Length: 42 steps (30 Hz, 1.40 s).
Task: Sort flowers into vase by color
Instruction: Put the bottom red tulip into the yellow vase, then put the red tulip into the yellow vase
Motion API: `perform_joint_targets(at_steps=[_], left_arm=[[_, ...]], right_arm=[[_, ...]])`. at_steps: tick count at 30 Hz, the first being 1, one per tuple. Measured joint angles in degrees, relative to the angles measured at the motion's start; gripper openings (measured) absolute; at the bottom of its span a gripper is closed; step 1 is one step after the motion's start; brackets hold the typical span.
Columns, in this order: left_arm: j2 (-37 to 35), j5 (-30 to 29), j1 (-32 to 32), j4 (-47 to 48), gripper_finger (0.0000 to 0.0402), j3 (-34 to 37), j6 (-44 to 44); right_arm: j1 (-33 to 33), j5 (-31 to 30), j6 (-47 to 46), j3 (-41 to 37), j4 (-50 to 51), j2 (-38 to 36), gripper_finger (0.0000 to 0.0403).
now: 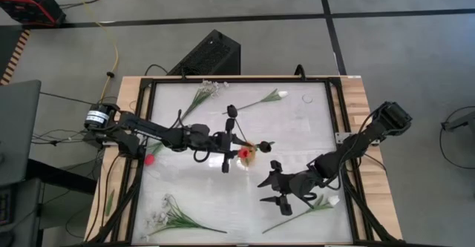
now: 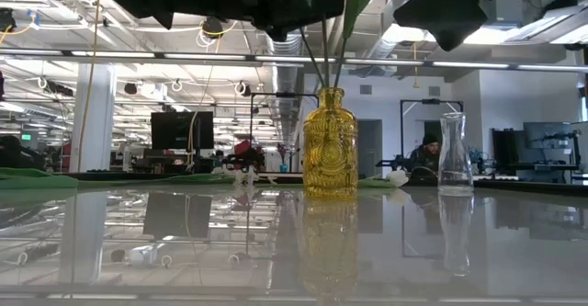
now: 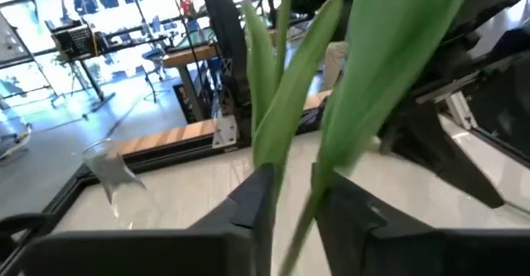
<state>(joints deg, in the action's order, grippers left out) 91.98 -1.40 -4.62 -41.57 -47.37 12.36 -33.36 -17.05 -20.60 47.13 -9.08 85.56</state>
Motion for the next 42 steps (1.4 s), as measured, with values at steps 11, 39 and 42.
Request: perform_joint_targets(at_steps=[11,39,42], left_arm=[[-3.58,1.0,-0.03,18.65,0.019,-1.96,-1.14],[-10.24,-1.37,-11.03,105.29,0.0222,-20.72,-26.54],[-11.96,-5.27,-14.76,106.81,0.0222,-20.72,-30.38]], right_arm=[[0.01,0.71,0.0,0.0,0.33,-0.02,0.0253],[2.58,8.19,-2.97,10.75,24.93,-0.22,0.0253],[2.64,8.19,-2.97,10.73,25.98,-0.22,0.0253]])
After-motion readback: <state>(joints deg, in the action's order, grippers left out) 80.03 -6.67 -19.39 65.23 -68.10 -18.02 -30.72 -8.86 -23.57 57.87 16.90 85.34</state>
